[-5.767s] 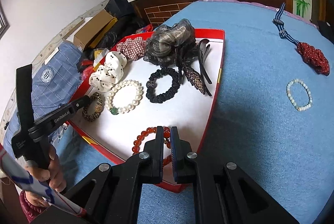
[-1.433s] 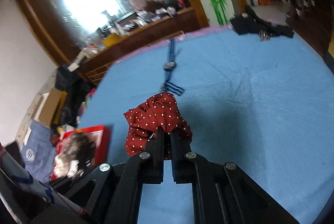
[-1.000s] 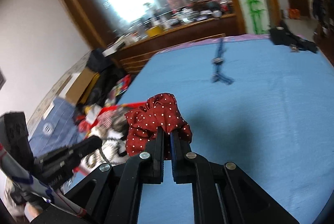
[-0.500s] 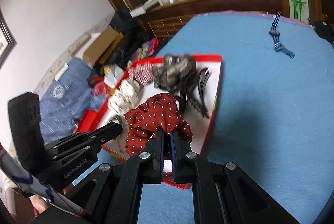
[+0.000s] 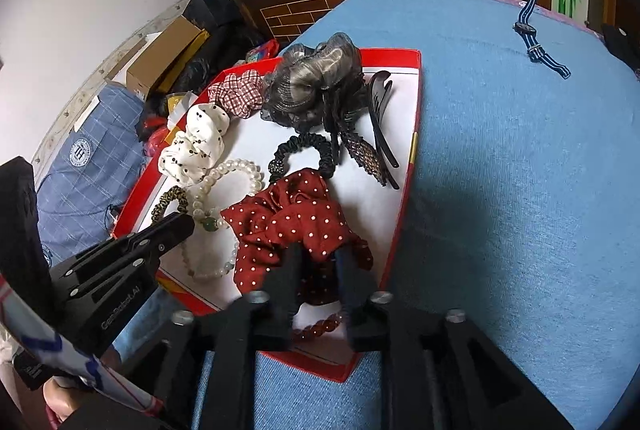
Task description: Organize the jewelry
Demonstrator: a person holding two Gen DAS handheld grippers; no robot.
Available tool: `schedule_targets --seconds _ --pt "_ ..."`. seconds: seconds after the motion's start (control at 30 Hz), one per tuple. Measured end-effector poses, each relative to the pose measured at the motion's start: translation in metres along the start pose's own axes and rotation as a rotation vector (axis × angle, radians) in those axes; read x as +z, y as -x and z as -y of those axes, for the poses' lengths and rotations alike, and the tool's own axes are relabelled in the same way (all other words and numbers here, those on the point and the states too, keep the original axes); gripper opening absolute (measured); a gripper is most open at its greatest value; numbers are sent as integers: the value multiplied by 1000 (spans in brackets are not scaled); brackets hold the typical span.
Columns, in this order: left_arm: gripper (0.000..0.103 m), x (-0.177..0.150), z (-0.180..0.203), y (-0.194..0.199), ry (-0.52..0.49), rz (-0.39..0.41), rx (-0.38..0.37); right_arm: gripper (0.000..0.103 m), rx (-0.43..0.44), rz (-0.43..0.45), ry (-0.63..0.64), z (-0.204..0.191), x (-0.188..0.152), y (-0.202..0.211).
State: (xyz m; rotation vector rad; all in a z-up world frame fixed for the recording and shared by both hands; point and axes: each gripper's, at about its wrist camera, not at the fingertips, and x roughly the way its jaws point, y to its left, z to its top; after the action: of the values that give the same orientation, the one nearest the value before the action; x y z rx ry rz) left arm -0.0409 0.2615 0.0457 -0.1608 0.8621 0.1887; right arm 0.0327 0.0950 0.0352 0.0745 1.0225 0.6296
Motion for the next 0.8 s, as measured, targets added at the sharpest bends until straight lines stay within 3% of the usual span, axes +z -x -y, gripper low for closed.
schedule_targets --seconds 0.03,0.1,0.23,0.33,0.4,0.47,0.6,0.67,0.8 --pt "6 0 0 1 1 1 -1 47 4 11 -2 0 -1 4" --pt "11 1 0 3 8 3 1 47 1 27 4 -1 -1 12" --pt "42 1 0 24 21 72 37 47 6 87 0 -1 -4 40" --pt "45 -1 3 46 25 132 65 50 3 137 13 -5 -10 62" --pt "52 -4 4 60 28 162 77 56 -3 171 24 -8 -17 77" --pt "65 -10 7 75 32 198 98 61 -12 197 32 -11 -26 89" --pt "74 -25 11 101 38 264 139 64 -22 216 36 -13 -46 104" --pt "87 -37 13 116 41 291 157 67 -30 220 46 -17 -59 112" --pt "95 -66 21 143 31 355 214 79 -63 254 66 -26 -86 133"
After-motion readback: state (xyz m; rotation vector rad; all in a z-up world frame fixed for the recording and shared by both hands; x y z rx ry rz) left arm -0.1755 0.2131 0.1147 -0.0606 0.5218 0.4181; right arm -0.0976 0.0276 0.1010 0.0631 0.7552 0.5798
